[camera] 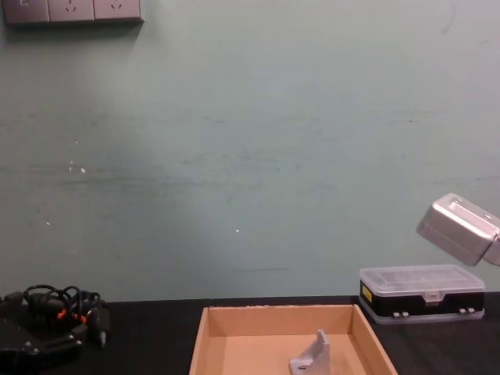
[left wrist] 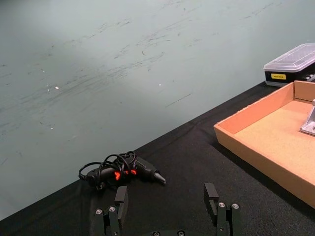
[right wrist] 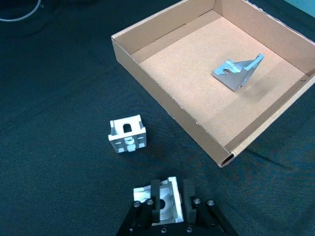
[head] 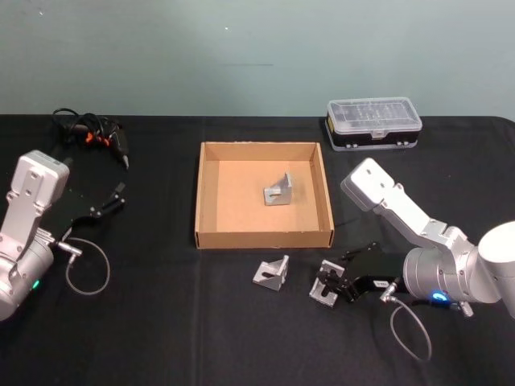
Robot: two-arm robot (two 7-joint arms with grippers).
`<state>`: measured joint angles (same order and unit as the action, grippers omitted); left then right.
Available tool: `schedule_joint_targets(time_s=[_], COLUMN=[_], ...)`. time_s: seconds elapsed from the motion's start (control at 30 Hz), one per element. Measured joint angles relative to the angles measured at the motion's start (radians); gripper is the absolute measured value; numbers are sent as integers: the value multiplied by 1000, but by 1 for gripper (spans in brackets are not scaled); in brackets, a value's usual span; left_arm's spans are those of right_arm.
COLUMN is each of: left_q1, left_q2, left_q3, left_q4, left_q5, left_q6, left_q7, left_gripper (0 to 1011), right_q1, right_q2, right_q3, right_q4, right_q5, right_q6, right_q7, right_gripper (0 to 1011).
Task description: Use one hand to pick up the angle iron from the table and place it into the box.
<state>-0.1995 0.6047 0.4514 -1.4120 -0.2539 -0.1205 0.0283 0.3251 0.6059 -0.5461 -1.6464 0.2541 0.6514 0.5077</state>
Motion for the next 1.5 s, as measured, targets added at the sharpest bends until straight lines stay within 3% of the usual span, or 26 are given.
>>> schedule_joint_targets(time_s=[0.13,0.27,0.67,1.0,1.2,1.4,1.5], left_q1=[0,0,0,0,0,0,0], left_q2=[0,0,0,0,0,0,0], left_q3=[0,0,0,0,0,0,0], left_q4=[0,0,0,0,0,0,0], left_q5=[0,0,0,0,0,0,0], left_q6=[0,0,0,0,0,0,0], left_q7=[0,0,0,0,0,0,0], left_gripper=[1011,1011,1011,1011,1011,1011,1012], right_q1=[0,0,3,83,189,312,380], right_q2=[0,0,5,-16,-67,-148,-206], right_q3=[0,0,-3,-8,-28,-75,-107], right_q4=[0,-1,-26,-4,89,250,366], right_q5=[0,1,-16,-21,-20,-30,-37], right_q6=[0,0,-3,-51,-98,-139,-172], right_q7=[0,0,4,61,90,125,143], right_gripper=[189,111,110,110,109,110,109])
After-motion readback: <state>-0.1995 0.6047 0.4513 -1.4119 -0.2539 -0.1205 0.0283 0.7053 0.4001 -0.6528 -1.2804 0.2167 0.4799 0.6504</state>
